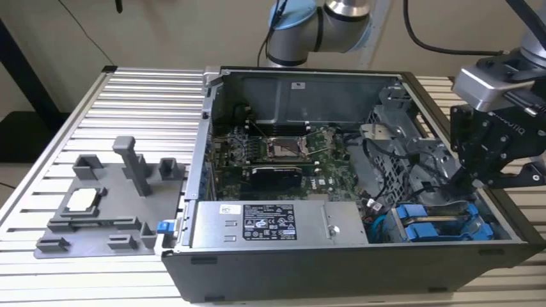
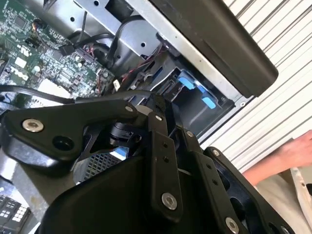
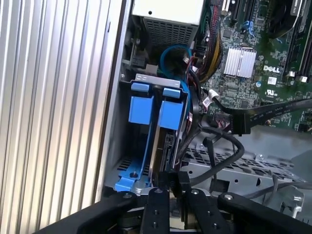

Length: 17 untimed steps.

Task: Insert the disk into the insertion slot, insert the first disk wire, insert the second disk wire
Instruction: 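Insert the first disk wire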

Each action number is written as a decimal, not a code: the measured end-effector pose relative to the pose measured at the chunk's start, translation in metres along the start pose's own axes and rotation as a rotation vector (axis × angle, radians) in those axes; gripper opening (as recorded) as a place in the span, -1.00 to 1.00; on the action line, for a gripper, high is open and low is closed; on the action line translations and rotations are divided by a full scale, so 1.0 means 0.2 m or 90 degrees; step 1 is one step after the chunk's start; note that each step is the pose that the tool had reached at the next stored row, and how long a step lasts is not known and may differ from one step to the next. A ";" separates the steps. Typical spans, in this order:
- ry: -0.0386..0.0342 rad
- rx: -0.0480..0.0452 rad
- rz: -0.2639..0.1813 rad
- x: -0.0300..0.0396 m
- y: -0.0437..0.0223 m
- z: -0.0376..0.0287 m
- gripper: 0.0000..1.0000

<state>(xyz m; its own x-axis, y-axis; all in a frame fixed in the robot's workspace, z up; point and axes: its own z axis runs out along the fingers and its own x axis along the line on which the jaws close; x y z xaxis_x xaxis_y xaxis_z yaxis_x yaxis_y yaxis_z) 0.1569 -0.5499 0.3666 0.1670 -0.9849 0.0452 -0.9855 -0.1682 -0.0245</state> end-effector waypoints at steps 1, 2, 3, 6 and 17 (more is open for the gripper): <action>0.0000 0.0000 0.000 -0.002 0.013 0.001 -0.62; 0.0000 0.0000 0.001 -0.003 0.027 0.004 -0.62; -0.0001 0.0000 0.001 -0.005 0.038 0.006 -0.62; -0.0069 0.0032 0.003 -0.004 0.047 0.011 -0.62; -0.0456 0.0106 0.005 0.126 0.070 0.035 -0.62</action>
<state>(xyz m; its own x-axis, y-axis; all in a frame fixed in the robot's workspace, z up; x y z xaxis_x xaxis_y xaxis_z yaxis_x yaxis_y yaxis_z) 0.1474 -0.5773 0.3603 0.1619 -0.9864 -0.0266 -0.9861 -0.1607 -0.0413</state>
